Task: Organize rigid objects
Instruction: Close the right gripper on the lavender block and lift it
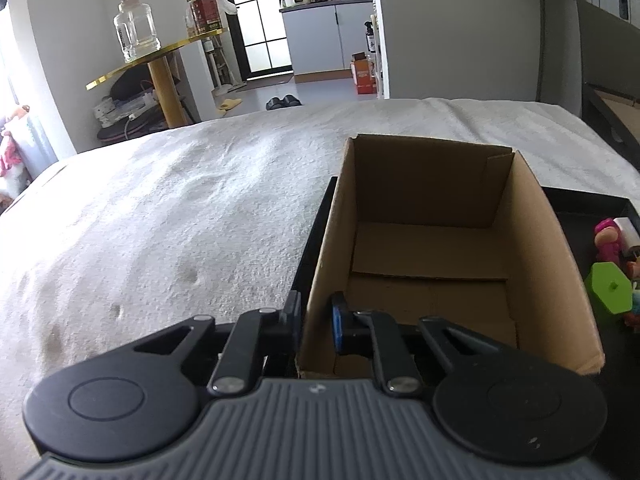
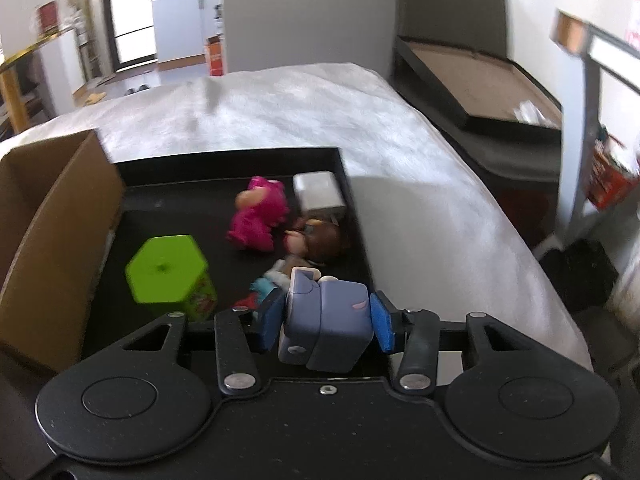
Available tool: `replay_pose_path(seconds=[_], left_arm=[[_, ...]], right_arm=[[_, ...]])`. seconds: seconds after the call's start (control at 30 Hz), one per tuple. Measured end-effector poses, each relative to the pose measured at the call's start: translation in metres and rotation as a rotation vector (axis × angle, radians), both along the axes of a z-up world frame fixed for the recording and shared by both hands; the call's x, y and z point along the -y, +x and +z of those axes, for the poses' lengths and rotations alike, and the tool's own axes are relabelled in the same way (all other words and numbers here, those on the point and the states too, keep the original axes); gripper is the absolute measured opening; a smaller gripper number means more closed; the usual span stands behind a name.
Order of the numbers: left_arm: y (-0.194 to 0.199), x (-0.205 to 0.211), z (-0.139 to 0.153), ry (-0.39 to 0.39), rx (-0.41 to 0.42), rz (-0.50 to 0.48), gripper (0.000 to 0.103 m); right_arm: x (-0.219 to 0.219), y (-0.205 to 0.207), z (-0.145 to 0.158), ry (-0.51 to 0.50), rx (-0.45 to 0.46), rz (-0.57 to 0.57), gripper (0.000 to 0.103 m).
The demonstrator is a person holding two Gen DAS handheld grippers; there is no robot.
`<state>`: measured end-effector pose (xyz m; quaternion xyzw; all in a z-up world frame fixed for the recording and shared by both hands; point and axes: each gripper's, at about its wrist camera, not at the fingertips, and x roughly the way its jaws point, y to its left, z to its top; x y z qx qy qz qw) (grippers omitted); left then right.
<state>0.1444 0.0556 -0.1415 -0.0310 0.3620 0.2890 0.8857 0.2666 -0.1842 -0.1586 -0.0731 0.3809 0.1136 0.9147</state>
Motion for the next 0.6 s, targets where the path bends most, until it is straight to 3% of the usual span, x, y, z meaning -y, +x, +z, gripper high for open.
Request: replay_pose_path(seconds=[0.6], left_arm=[[-0.015,-0.010,0.000,-0.057,0.044,-0.058,0.007]], right_arm=[[-0.048,-0.022,0.051,0.038,0.137,0.101,0.045]])
